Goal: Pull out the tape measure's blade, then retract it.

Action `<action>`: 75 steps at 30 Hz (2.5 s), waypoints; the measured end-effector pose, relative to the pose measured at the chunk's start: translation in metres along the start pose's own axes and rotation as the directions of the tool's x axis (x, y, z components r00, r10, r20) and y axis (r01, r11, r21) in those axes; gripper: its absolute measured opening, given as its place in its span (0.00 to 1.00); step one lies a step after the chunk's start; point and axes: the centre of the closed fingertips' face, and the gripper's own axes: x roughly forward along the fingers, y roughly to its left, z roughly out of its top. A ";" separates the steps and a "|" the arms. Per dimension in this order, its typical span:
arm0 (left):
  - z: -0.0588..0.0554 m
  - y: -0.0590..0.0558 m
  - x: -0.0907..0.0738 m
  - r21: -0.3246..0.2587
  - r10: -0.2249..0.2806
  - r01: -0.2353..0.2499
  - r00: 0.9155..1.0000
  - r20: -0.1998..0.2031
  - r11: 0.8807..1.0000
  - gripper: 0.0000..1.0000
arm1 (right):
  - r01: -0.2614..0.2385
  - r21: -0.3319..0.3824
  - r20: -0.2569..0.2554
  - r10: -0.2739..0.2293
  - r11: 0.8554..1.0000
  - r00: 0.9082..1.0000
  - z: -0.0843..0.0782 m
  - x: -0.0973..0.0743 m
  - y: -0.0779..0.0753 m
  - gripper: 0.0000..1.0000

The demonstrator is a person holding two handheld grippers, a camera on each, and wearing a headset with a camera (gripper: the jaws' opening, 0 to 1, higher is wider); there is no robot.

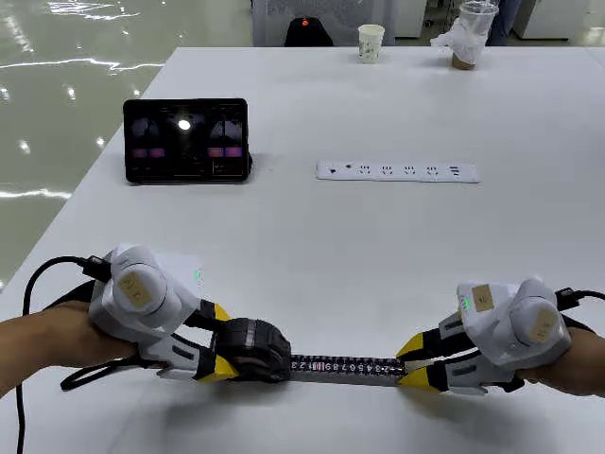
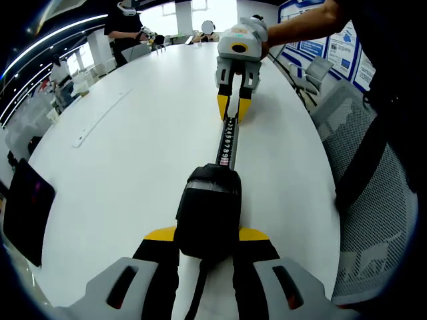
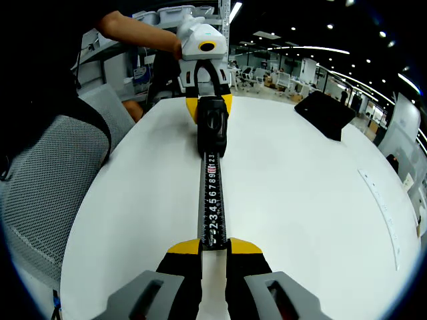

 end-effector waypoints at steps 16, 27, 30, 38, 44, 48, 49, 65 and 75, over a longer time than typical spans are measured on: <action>0.005 -0.006 -0.003 0.001 0.004 -0.004 1.000 -0.008 1.000 0.24 | 0.014 0.020 -0.017 -0.013 1.000 1.000 -0.021 -0.019 0.001 0.09; 0.007 -0.008 -0.004 0.000 0.004 -0.004 1.000 -0.012 1.000 0.24 | 0.023 0.032 -0.029 -0.022 0.999 0.999 -0.031 -0.029 0.002 0.09; 0.008 -0.008 -0.004 -0.001 0.004 -0.004 1.000 -0.013 1.000 0.24 | 0.025 0.037 -0.032 -0.024 0.999 0.999 -0.033 -0.033 0.002 0.09; 0.005 -0.005 -0.003 -0.001 0.003 -0.003 1.000 -0.013 1.000 0.24 | 0.030 0.046 -0.047 -0.028 0.999 0.999 -0.044 -0.043 0.002 0.09; 0.002 -0.001 -0.001 -0.001 0.002 -0.002 1.000 -0.012 1.000 0.24 | 0.037 0.051 -0.061 -0.034 0.998 0.998 -0.050 -0.051 0.002 0.09; 0.000 0.001 0.000 0.001 0.003 -0.003 1.000 -0.013 1.000 0.24 | 0.040 0.056 -0.066 -0.037 0.998 0.997 -0.052 -0.053 0.003 0.09; 0.000 0.001 0.000 0.001 0.003 -0.003 1.000 -0.013 1.000 0.24 | 0.041 0.057 -0.067 -0.038 0.997 0.997 -0.053 -0.055 0.003 0.09; 0.003 -0.002 -0.001 0.005 0.010 -0.010 1.000 -0.018 1.000 0.25 | 0.059 0.076 -0.093 -0.052 0.995 0.994 -0.063 -0.061 0.000 0.10; 0.002 -0.001 0.000 0.013 0.027 -0.027 1.000 -0.008 1.000 0.26 | 0.053 0.073 -0.116 -0.044 0.996 0.992 -0.063 -0.061 0.001 0.10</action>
